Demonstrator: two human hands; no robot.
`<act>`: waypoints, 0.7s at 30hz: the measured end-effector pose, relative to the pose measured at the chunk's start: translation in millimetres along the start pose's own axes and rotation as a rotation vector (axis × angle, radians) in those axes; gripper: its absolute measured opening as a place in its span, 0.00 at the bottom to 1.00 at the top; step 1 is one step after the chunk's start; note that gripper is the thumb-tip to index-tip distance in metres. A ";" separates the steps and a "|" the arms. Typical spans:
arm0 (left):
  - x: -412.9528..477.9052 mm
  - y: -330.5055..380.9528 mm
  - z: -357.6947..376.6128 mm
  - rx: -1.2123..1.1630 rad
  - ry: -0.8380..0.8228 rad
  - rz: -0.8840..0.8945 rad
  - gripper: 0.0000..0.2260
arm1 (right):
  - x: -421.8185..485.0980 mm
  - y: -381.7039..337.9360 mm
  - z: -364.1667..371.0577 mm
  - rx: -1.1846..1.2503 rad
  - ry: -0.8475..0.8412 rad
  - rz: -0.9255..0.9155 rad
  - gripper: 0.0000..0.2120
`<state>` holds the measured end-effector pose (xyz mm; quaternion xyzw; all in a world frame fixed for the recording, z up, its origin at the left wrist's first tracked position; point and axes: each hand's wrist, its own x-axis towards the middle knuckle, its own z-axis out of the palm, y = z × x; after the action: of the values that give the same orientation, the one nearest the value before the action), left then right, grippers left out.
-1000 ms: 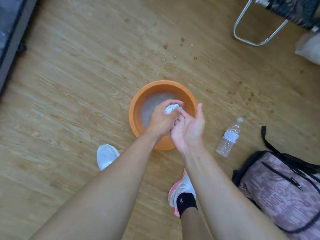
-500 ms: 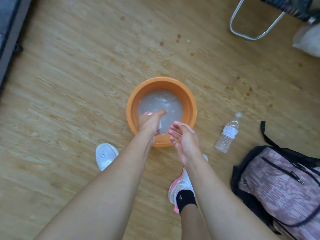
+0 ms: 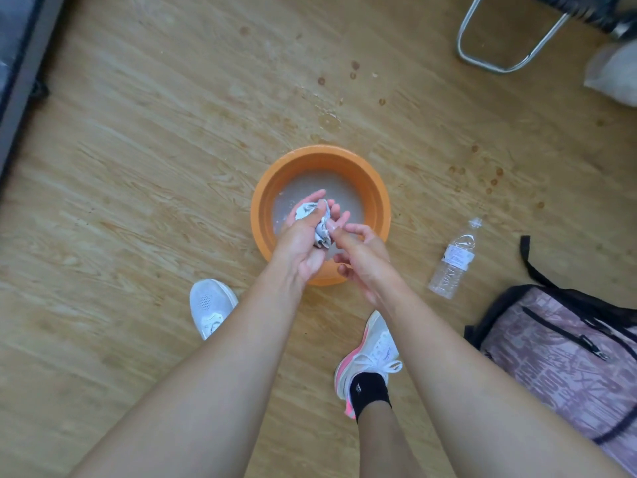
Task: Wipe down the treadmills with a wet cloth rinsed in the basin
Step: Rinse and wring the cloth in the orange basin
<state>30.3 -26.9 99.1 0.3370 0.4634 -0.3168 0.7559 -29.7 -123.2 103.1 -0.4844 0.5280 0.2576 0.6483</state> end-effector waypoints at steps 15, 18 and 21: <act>4.9 5.1 -14.8 -0.025 0.213 0.020 0.10 | -12.4 -10.4 15.0 -0.144 -0.208 -0.082 0.19; 13.4 17.9 -21.4 0.298 0.251 -0.095 0.17 | -9.0 -18.5 -7.6 0.057 -0.137 -0.059 0.19; 15.1 22.7 -15.3 0.502 0.317 -0.188 0.21 | -1.2 -15.6 -21.3 0.051 -0.083 -0.028 0.17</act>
<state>46.4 -4.1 84.9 0.5142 0.5119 -0.4333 0.5346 -26.2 -148.3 110.4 -0.4639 0.5004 0.2549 0.6851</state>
